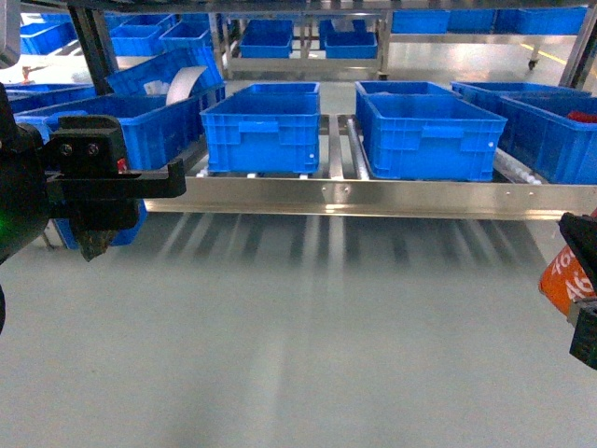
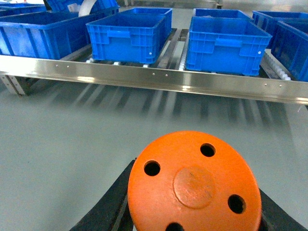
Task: Sort blue parts and orange caps into right shelf containers
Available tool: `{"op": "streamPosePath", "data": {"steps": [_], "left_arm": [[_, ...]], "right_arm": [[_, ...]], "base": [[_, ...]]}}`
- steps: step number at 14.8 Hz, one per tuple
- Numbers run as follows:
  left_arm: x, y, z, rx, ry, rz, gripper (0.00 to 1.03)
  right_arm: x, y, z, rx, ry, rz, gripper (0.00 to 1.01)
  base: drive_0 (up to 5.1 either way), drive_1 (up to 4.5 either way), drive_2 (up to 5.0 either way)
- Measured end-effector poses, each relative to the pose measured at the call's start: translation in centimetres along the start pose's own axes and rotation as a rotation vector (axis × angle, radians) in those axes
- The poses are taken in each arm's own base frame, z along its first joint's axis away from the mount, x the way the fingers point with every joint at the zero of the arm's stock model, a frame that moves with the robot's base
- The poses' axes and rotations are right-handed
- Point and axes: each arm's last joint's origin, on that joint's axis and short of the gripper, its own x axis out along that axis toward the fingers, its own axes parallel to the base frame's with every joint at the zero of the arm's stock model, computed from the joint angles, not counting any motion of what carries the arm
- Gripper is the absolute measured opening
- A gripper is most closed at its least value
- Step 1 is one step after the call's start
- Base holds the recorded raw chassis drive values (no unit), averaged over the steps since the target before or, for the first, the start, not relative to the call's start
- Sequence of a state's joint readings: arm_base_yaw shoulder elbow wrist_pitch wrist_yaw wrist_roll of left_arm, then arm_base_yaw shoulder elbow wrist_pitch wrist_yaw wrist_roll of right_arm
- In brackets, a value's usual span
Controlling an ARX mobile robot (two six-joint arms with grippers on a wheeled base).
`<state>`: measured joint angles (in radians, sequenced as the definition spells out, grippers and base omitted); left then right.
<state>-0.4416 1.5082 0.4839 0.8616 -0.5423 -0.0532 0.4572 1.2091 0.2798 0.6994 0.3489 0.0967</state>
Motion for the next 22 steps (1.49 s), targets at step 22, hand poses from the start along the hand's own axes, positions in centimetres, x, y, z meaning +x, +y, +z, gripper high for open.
{"op": "streamPosePath", "data": {"steps": [22], "left_arm": [[0.01, 0.0, -0.09, 0.003, 0.005, 0.0, 0.4]], "right_arm": [[0.0, -0.01, -0.04, -0.001, 0.003, 0.0, 0.44]], "base": [[0.0, 0.0, 0.0]]}}
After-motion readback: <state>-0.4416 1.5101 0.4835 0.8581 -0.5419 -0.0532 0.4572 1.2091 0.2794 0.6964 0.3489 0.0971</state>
